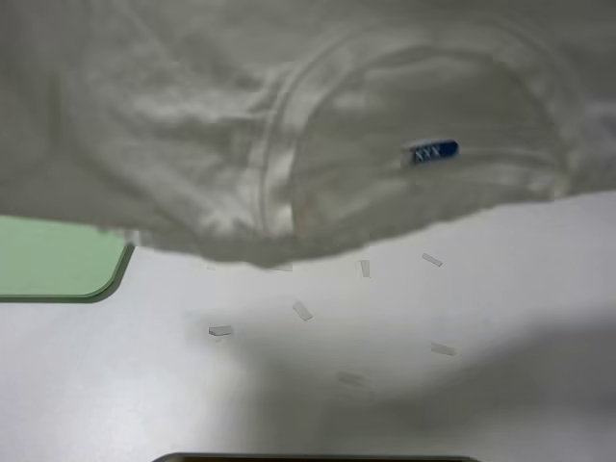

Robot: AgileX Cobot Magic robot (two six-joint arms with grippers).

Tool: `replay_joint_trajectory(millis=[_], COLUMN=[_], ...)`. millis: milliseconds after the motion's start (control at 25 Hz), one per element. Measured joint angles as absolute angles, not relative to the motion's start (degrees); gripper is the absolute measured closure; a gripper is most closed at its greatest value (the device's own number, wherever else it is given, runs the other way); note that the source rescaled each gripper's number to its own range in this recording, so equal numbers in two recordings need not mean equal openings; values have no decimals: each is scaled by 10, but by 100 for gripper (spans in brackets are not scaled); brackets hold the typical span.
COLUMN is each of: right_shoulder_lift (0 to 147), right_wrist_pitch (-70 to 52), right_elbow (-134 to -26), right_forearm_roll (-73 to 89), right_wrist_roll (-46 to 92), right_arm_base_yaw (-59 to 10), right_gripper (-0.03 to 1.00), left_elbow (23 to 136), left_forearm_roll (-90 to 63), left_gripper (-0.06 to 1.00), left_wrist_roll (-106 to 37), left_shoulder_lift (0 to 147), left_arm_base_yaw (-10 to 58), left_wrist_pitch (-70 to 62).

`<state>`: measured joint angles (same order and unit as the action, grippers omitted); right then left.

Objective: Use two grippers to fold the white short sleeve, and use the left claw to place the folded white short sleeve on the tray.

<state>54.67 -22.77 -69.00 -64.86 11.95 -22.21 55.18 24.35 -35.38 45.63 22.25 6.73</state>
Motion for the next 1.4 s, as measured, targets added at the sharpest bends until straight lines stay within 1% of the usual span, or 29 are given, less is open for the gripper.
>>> replay_joint_trajectory(millis=[40, 120, 400, 520, 600, 760, 920, 1200, 1400], right_shoulder_lift=[572, 642, 961, 1052, 1104, 1142, 1147, 1135, 1106], right_wrist_pitch=[-238, -259, -259, -259, -259, -253, -239, -249, -237], right_elbow=[-691, -691, -691, -691, -691, -691, -691, -691, -691], right_forearm_roll=[-643, -630, -611, -620, -637, -653, -659, -661, -639], right_wrist_roll=[120, 120, 122, 122, 122, 119, 101, 79, 92], right_arm_base_yaw=[-222, -222, -222, -222, -222, -215, -189, -155, -154], right_gripper=[96, 96, 96, 96, 96, 96, 96, 96, 96], left_elbow=[552, 552, 552, 552, 552, 552, 552, 552, 552], left_forearm_roll=[244, 244, 244, 254, 272, 309, 313, 313, 315], left_gripper=[94, 94, 94, 94, 94, 94, 94, 94, 94], left_wrist_roll=[-353, -352, -351, -356, -361, -365, -366, -366, -370], left_shoulder_lift=[465, 536, 800, 906, 942, 965, 965, 965, 965], left_arm_base_yaw=[223, 223, 196, 175, 161, 139, 125, 124, 136], left_wrist_pitch=[52, 6, -31, -55, -61, -56, -23, 6, -13])
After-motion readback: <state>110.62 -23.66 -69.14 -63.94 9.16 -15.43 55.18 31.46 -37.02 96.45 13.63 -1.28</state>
